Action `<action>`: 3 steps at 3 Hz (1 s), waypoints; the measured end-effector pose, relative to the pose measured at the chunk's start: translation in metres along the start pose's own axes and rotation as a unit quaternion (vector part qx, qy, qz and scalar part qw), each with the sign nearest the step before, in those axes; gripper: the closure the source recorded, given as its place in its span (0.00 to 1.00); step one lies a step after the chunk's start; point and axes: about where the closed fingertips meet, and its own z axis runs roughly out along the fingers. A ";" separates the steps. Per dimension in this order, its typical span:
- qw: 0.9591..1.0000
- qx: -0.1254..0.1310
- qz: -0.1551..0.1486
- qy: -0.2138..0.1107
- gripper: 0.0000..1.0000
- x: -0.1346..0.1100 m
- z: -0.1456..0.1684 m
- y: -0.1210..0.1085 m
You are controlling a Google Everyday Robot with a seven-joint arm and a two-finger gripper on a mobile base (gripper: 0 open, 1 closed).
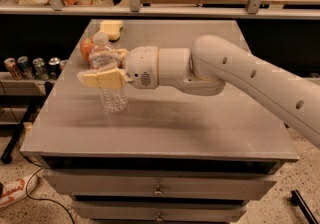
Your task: Pick water bottle
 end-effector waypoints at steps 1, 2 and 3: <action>1.000 0.000 0.000 0.000 1.00 0.000 0.000 0.000; 1.000 0.009 -0.015 -0.002 1.00 -0.015 -0.016 -0.009; 0.999 0.019 -0.033 -0.008 1.00 -0.038 -0.039 -0.020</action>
Offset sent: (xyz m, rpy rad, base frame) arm 0.0240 -0.0454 0.0371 -0.0020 -0.0735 -0.0488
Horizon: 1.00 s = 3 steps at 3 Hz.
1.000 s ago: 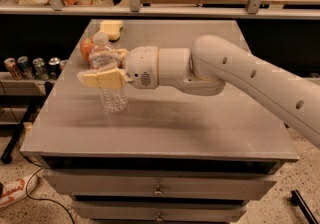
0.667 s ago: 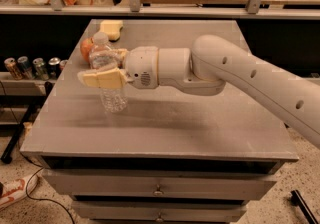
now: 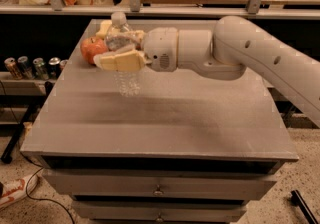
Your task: Pick water bottle
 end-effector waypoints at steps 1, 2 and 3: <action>1.000 0.010 -0.016 -0.008 1.00 -0.023 -0.023 -0.011; 0.999 -0.006 -0.026 -0.019 1.00 -0.065 -0.051 -0.025; 0.999 -0.008 -0.025 -0.019 1.00 -0.065 -0.050 -0.025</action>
Offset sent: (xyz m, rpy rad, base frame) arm 0.0227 -0.0657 0.0694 0.0336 -0.0805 -0.0485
